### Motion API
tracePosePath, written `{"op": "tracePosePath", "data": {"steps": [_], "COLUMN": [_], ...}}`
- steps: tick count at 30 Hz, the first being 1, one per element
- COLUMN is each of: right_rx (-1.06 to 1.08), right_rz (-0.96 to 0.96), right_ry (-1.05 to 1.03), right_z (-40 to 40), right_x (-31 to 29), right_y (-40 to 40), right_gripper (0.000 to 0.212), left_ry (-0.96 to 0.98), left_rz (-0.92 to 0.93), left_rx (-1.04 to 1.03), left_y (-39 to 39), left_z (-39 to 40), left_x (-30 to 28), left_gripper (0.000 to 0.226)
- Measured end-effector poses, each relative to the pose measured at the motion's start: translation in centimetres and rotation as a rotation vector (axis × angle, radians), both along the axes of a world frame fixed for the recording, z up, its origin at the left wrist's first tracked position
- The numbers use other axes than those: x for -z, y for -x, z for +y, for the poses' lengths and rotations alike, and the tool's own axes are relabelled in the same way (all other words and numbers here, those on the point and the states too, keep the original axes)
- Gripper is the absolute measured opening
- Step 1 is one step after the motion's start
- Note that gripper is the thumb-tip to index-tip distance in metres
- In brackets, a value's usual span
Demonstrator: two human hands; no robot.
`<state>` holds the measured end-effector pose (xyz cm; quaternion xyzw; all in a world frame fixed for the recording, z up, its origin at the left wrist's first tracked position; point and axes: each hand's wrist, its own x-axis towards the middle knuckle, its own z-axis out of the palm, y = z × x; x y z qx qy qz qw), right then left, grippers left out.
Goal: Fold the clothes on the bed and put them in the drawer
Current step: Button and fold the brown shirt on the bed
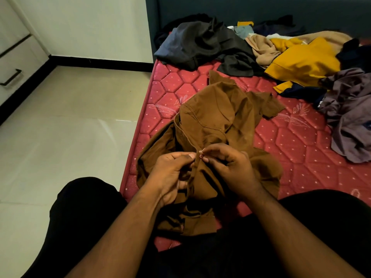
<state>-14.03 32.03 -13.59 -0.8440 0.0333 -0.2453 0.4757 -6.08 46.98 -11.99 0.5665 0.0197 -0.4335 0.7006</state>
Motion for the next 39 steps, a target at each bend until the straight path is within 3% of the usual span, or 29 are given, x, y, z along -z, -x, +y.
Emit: {"op": "tracePosePath", "data": {"steps": [6, 9, 13, 17, 22, 25, 28, 31, 34, 39], "right_rx": [0.015, -0.008, -0.151, -0.247, -0.049, 0.052, 0.136, 0.210, 0.246, 0.210], "right_rz": [0.040, 0.018, -0.002, -0.078, -0.047, -0.084, -0.072, 0.008, 0.083, 0.213], "right_ry": [-0.009, 0.115, 0.312, 0.476, 0.673, 0.726, 0.769, 0.584, 0.361, 0.173], "right_z": [-0.1, -0.6, -1.3, -1.7, -0.9, -0.1, 0.2, 0.2, 0.2, -2.0], "right_x": [0.2, 0.7, 1.5, 1.8, 2.2, 1.8, 1.1, 0.2, -0.1, -3.6], "right_y": [0.0, -0.1, 0.0, -0.7, 0.1, 0.3, -0.1, -0.7, -0.3, -1.4], "right_gripper": [0.026, 0.028, 0.045, 0.033, 0.025, 0.026, 0.026, 0.024, 0.023, 0.019], "left_ry": [0.019, -0.027, 0.011, 0.066, 0.177, 0.172, 0.112, 0.022, -0.192, -0.422], "left_rz": [0.078, 0.057, 0.080, 0.100, 0.034, -0.070, -0.245, -0.484, -0.948, -1.628], "left_rx": [-0.005, 0.065, 0.205, 0.280, 0.174, 0.130, 0.121, 0.184, 0.302, 0.269], "left_y": [0.0, -0.7, -1.3, -1.4, -1.2, -0.8, -0.9, -0.9, -1.1, -5.1], "left_z": [-0.1, 0.2, 0.8, 1.1, 0.9, 0.5, 0.5, 1.0, 0.9, -2.0], "left_x": [0.5, 1.0, 1.4, 1.6, 2.3, 2.2, 1.5, 0.8, 1.1, -2.5], "left_gripper": [0.020, 0.021, 0.016, 0.012, 0.026, 0.009, 0.012, 0.024, 0.015, 0.036]}}
